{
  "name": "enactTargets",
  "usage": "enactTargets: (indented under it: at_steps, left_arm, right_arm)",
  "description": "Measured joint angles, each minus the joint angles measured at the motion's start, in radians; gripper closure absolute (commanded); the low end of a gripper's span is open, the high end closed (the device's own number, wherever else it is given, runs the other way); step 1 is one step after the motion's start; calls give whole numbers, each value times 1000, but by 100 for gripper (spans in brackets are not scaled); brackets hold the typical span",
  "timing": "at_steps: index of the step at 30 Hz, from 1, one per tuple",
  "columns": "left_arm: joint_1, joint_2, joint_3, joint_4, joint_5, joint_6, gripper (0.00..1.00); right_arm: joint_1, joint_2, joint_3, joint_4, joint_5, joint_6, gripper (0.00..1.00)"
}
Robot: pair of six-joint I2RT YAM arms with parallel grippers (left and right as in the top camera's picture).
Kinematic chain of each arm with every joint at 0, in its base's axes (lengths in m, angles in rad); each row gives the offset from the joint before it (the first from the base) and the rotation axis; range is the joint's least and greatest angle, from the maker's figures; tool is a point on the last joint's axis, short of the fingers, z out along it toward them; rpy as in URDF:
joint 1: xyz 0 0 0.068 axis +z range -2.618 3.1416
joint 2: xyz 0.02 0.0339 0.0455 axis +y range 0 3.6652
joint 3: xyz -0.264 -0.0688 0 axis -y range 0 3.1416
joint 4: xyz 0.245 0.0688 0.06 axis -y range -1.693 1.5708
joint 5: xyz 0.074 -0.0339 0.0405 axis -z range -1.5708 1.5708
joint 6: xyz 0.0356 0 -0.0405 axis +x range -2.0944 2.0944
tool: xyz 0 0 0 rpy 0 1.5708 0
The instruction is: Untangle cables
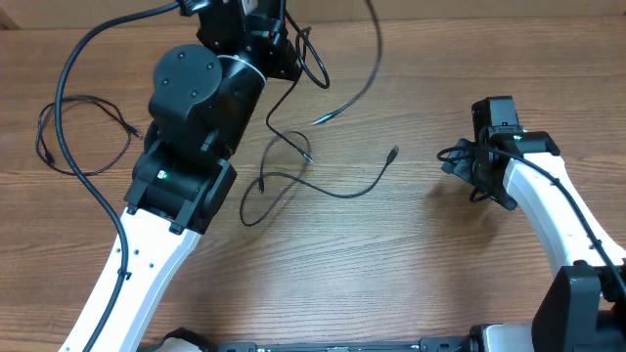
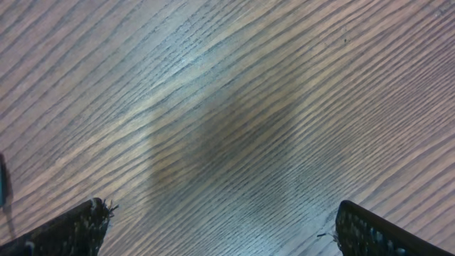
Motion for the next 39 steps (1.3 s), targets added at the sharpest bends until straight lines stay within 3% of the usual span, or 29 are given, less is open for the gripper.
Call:
enactTargets:
  at_steps: [9,13,16,20,27,33,39]
  left_arm:
    - [0,-12,0,312,125,-4,96]
    - [0,-61,1,328,166,-11,96]
    - [0,-91,10,209,177,-12,96]
    - [0,-90,19,-64,186,-26,96]
    - [0,33,16,-518,199,-131,96]
    - [0,223,14,-730,199,-161,96]
    - [0,377,13,-828,195,-151,96]
  right_arm:
    - [0,0,0,0,0,-1,0]
    - [0,0,0,0,0,0,0]
    - [0,0,0,0,0,0,0]
    - [0,0,0,-1,0,0,0]
    - [0,0,0,0,1,0,0]
    - [0,0,0,0,0,0,0]
    - [0,0,0,0,0,0,0]
